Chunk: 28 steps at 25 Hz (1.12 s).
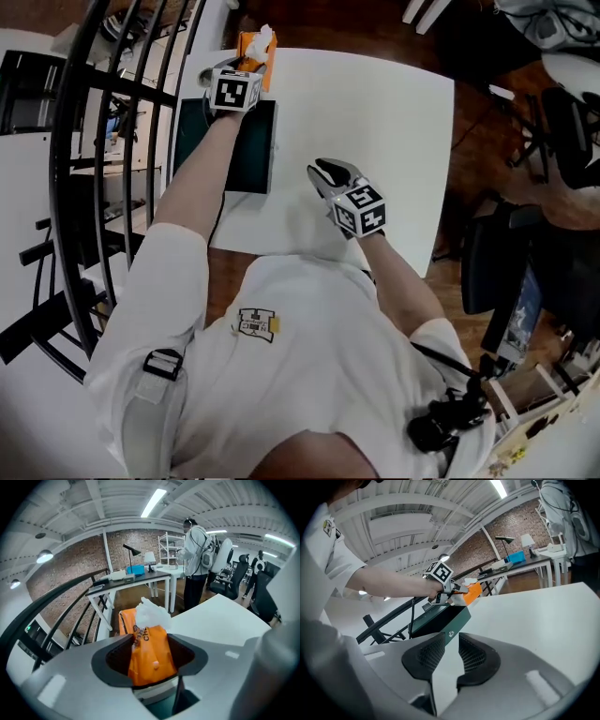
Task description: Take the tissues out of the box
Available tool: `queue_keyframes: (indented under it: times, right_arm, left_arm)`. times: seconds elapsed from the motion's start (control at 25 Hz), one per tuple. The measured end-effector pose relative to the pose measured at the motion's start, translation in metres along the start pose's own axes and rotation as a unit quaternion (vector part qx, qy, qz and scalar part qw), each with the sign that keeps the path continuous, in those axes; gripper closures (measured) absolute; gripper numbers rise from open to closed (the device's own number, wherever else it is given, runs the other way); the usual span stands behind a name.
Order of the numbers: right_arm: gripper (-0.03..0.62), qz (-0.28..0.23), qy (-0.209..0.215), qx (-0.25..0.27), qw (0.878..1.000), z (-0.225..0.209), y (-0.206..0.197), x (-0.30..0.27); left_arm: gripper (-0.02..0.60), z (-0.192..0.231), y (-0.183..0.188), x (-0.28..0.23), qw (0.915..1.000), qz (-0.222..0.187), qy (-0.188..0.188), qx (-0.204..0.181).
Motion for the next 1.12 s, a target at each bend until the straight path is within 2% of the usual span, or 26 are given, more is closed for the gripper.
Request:
queue_keyframes:
  times: [0.12,0.2,0.28,0.36,0.72,0.88,1.04,1.12]
  right_arm:
    - [0.513,-0.001,-0.01,-0.008,1.0,-0.006,0.001,0.003]
    - [0.513,-0.002,-0.012,-0.009,1.0,-0.009,0.004,0.002]
    - [0.513,-0.002,-0.014,-0.008,1.0,-0.01,0.006,0.002]
    - [0.513,-0.002,-0.014,-0.007,1.0,-0.01,0.005,0.001]
    - [0.513,-0.001,-0.013,0.015,1.0,-0.019,0.022,-0.004]
    - [0.513,0.001,-0.012,0.025,1.0,-0.02,0.032,-0.008]
    - [0.513,-0.001,-0.011,0.026,1.0,-0.024,0.042,-0.007]
    - [0.513,-0.007,-0.01,0.029,1.0,-0.027,0.053,-0.007]
  left_arm:
    - [0.354,-0.008,-0.021,-0.017,0.9991,0.041,-0.012,0.001]
    - [0.351,-0.012,-0.029,-0.022,0.9978,0.061,-0.021,-0.017]
    - [0.351,-0.021,-0.025,-0.02,0.9967,0.054,-0.021,-0.058]
    - [0.351,-0.027,-0.026,-0.019,0.9955,0.049,-0.017,-0.079]
    - [0.334,-0.033,-0.028,-0.024,0.9957,0.055,-0.021,-0.071]
    - [0.299,-0.033,-0.03,-0.024,0.9958,0.062,-0.029,-0.06]
    - [0.296,-0.019,-0.014,-0.018,0.9974,0.041,-0.02,-0.055]
    - [0.296,-0.006,-0.003,-0.009,0.9989,0.026,-0.019,-0.033]
Point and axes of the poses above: the fingertips, and each gripper's own axes: x backward along the fingers, z to its left, y out of its top, the point moved 3 cm from there along x, backward along the fingers, and after that the axes turned 14 degrees about y, right-handed, at the moved point
